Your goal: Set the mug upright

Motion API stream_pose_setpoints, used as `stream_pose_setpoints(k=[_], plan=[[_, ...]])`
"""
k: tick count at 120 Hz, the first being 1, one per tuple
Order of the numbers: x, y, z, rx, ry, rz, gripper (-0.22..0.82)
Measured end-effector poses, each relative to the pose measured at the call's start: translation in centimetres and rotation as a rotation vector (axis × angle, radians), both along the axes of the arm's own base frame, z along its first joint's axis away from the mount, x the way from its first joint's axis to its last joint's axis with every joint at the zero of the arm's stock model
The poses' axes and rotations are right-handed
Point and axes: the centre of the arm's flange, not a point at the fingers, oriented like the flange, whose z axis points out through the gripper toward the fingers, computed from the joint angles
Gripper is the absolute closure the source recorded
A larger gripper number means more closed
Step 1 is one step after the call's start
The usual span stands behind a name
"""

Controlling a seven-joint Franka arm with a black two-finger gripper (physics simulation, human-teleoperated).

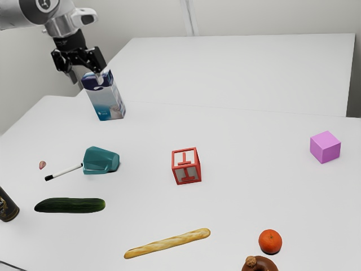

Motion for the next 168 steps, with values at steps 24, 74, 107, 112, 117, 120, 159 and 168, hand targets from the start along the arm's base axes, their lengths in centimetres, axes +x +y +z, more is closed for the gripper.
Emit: stream_pose_setpoints(k=[24,74,107,112,117,120,159,168], plan=[[-0.3,-0.3,-0.6,-0.003,0.000,-0.004,0.00],[-2.7,20.6,-22.0,-0.456,0.025,0.444,0.00],[-2.3,23.5,-30.2,-0.628,-0.067,0.462,0.00],[-2.6,23.4,-31.1,-0.657,-0.075,0.460,0.00],[-3.2,23.2,-32.0,-0.692,-0.079,0.460,0.00],[-3.5,23.2,-32.4,-0.711,-0.083,0.457,0.00],[-5.6,22.3,-35.1,-0.900,-0.177,0.394,0.00],[-6.0,22.2,-35.5,-0.937,-0.205,0.385,0.00]])
